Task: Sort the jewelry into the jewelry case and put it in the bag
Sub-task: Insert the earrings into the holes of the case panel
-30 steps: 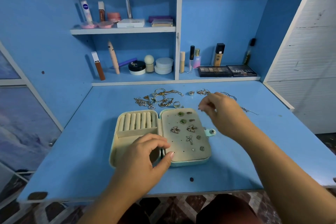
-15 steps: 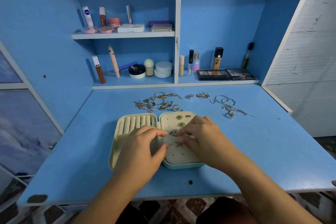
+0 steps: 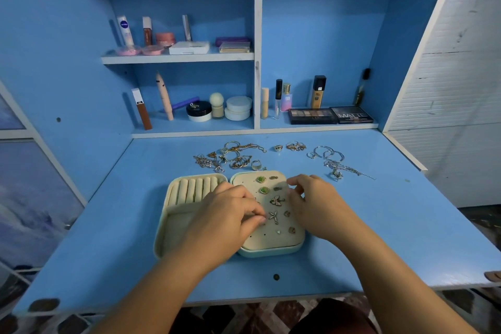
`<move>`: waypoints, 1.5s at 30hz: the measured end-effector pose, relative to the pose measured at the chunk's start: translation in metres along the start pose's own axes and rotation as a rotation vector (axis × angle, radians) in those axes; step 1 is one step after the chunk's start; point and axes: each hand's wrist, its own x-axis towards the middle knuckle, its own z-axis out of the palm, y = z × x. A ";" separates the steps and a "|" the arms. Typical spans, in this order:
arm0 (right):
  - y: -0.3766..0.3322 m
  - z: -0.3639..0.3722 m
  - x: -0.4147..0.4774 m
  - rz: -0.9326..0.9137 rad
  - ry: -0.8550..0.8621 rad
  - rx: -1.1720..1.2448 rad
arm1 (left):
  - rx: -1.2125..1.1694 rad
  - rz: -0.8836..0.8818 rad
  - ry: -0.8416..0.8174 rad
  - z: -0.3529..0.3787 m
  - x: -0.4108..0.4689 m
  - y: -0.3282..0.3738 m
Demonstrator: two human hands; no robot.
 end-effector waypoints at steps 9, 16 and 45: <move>-0.007 0.005 0.018 0.046 -0.027 -0.007 | -0.013 -0.033 0.080 -0.002 -0.002 -0.005; -0.014 -0.001 0.034 0.077 -0.086 -0.023 | -0.097 -0.023 0.119 0.003 -0.001 -0.014; -0.025 -0.005 0.068 0.063 -0.193 -0.112 | -0.089 0.028 0.213 0.010 -0.019 -0.017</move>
